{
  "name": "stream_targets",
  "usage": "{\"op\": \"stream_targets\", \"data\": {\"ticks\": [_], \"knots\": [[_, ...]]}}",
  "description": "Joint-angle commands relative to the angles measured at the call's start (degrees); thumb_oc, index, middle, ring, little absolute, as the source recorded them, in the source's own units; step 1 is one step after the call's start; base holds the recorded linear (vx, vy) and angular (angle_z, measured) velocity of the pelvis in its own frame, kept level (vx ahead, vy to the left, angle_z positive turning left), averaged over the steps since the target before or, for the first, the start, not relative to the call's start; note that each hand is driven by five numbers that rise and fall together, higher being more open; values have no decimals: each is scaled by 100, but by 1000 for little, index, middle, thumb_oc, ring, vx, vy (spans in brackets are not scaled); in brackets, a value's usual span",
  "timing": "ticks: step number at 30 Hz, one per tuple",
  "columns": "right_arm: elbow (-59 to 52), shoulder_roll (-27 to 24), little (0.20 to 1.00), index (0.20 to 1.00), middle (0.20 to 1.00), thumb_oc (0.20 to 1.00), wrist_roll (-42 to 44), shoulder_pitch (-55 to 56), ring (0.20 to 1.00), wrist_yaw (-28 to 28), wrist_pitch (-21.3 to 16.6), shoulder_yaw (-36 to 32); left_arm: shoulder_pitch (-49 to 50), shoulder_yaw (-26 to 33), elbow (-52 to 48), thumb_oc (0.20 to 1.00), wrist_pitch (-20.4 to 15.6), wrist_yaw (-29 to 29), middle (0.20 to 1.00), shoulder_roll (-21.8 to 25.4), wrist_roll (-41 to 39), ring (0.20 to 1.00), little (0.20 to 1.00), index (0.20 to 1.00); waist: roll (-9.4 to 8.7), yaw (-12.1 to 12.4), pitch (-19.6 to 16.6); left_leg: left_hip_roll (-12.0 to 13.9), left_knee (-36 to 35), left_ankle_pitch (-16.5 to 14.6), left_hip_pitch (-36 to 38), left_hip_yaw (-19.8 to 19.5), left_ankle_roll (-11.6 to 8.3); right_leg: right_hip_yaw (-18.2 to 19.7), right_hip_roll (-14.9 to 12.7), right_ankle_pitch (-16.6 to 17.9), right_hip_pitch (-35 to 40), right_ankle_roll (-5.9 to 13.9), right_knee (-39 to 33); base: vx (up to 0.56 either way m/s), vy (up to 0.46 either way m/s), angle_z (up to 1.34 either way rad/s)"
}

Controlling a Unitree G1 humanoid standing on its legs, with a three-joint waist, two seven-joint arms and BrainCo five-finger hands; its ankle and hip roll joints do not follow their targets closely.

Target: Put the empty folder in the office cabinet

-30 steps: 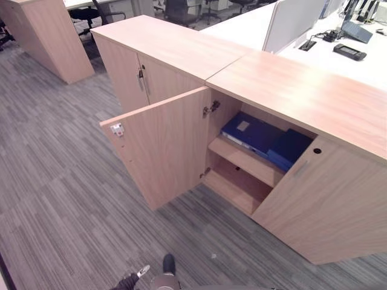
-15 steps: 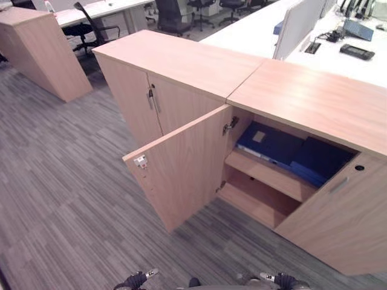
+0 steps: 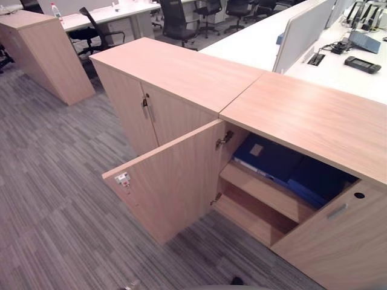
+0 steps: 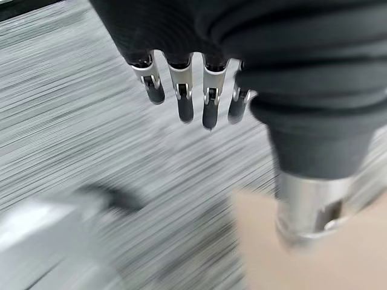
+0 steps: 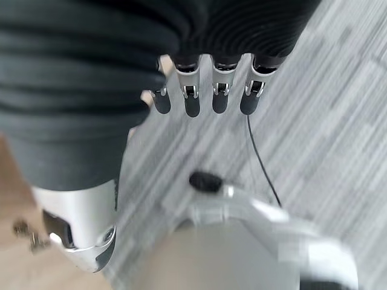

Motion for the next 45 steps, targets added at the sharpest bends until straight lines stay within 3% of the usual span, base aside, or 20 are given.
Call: {"op": "stream_targets", "data": {"ticks": [1, 4, 11, 25, 31, 34, 36, 38, 39, 42, 45], "knots": [[268, 131, 1000, 1000, 1000, 1000, 237, -170, 1000, -89, -144, -124, -184, -183, -322, 1000, -246, 214, 1000, 46, 107, 1000, 1000, 1000, -80, 0, -37, 33, -163, 264, -412, -218, -283, 236, -403, -794, 390, 693, 6, 0, 0, 0], [273, 104, 1000, 1000, 1000, 1000, 271, -119, 1000, -114, -181, -226, -210, -351, -2084, 1000, -263, 384, 1000, 319, 310, 1000, 1000, 1000, -47, 24, -44, 50, -163, 269, -398, -232, -296, 212, -402, -813, 433, 723, 6, 0, 0, 0], [171, 29, 1000, 1000, 1000, 1000, 245, -31, 1000, -33, -171, -252, -823, -296, -3022, 1000, -323, 632, 1000, 927, 611, 1000, 1000, 1000, -79, -31, -115, 66, -163, 235, -384, -201, -328, 234, -422, -804, 450, 782, 6, 1, -2, -1], [53, -144, 1000, 1000, 1000, 1000, 261, -79, 1000, -14, -160, -83, -2598, -988, -1800, 1000, -318, 667, 1000, 1215, 220, 1000, 1000, 1000, -139, -331, -215, 70, -163, 179, -365, -35, -332, 426, -417, -713, 378, 843, 6, -1, 5, -5], [71, -101, 1000, 1000, 1000, 1000, 318, -115, 1000, -48, -178, 34, -2996, -1667, -2099, 1000, -399, 604, 1000, 769, 405, 1000, 1000, 1000, -209, -408, -202, 63, -163, 176, -377, -24, -325, 460, -420, -696, 353, 852, 6, -14, 2, -3], [99, -49, 1000, 1000, 1000, 1000, 378, -192, 1000, -71, -166, 70, -3079, -2317, -2484, 1000, -419, 465, 1000, -10, 593, 1000, 1000, 1000, -249, -467, -171, 42, -163, 181, -417, -64, -299, 462, -441, -669, 334, 852, 6, -38, 13, 8], [94, -38, 1000, 1000, 1000, 1000, 394, -231, 1000, -94, -166, 81, -3086, -2463, -2586, 1000, -443, 445, 1000, -186, 613, 1000, 1000, 1000, -251, -478, -159, 35, -163, 182, -429, -77, -293, 455, -452, -661, 324, 854, 6, -38, 13, 20], [51, 50, 1000, 1000, 1000, 1000, 462, -454, 1000, -187, -205, 138, -2874, -3283, -3436, 1000, -495, 27, 1000, -824, 584, 1000, 1000, 1000, -268, -492, -76, 4, -163, 182, -501, -136, -265, 441, -483, -626, 252, 860, 6, -80, 16, 26], [53, 64, 1000, 1000, 1000, 1000, 483, -530, 1000, -206, -221, 157, -2799, -3510, -3695, 1000, -510, -163, 1000, -922, 452, 1000, 1000, 1000, -264, -492, -44, -3, -163, 181, -523, -150, -257, 430, -492, -620, 237, 862, 6, -75, 16, 21], [91, 126, 1000, 1000, 1000, 1000, 587, -689, 1000, -198, -237, 175, -2569, -4355, -5033, 1000, -478, -1050, 1000, -857, -407, 1000, 1000, 1000, -253, -460, 24, -42, -163, 149, -552, -173, -231, 406, -526, -606, 212, 885, 6, -44, 20, 33], [127, 176, 1000, 1000, 1000, 1000, 545, -708, 1000, -125, -216, 233, -2458, -4788, -5644, 1000, -284, -1676, 1000, -703, -1154, 1000, 1000, 1000, -242, -458, 47, -68, -163, 126, -552, -161, -223, 394, -554, -595, 214, 907, 6, -18, 25, 18]]}}
